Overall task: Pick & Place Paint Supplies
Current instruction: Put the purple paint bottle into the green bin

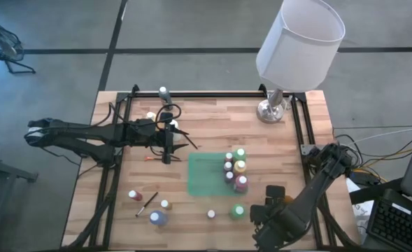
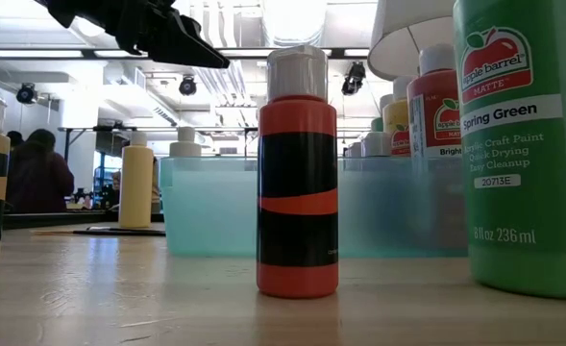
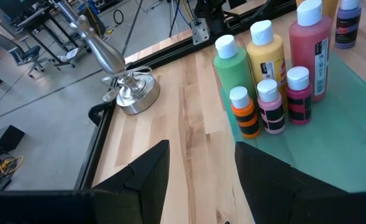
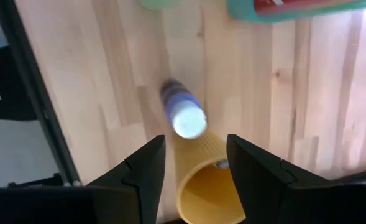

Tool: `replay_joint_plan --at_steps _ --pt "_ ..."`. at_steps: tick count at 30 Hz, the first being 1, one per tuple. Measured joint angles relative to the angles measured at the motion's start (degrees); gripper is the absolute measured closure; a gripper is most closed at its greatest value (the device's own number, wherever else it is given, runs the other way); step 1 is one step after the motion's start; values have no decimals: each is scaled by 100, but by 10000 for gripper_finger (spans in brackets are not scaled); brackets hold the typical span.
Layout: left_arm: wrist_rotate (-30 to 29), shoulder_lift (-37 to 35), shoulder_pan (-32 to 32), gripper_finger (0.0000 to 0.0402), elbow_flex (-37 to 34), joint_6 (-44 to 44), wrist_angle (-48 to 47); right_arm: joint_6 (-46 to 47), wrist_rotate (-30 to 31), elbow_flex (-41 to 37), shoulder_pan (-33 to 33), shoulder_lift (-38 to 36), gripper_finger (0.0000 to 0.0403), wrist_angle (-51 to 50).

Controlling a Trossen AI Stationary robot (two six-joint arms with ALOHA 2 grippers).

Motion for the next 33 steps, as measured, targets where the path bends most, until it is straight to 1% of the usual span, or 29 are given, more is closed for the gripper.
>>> replay_joint_plan --at_steps 6,13,20,27,33 --pt "-2 0 -2 213 0 0 2 -80 1 -674 38 -515 251 338" --pt "-2 0 -2 213 0 0 -39 -650 3 -1103 34 -809 258 833" --pt "-2 0 -1 213 0 1 -42 -1248 45 -1243 16 -818 232 1044" --pt "-2 0 -1 213 0 0 -41 -1408 65 -1385 5 -803 201 1148" --pt "-1 0 -2 213 0 0 -42 -1465 200 -1409 3 -801 185 1319"
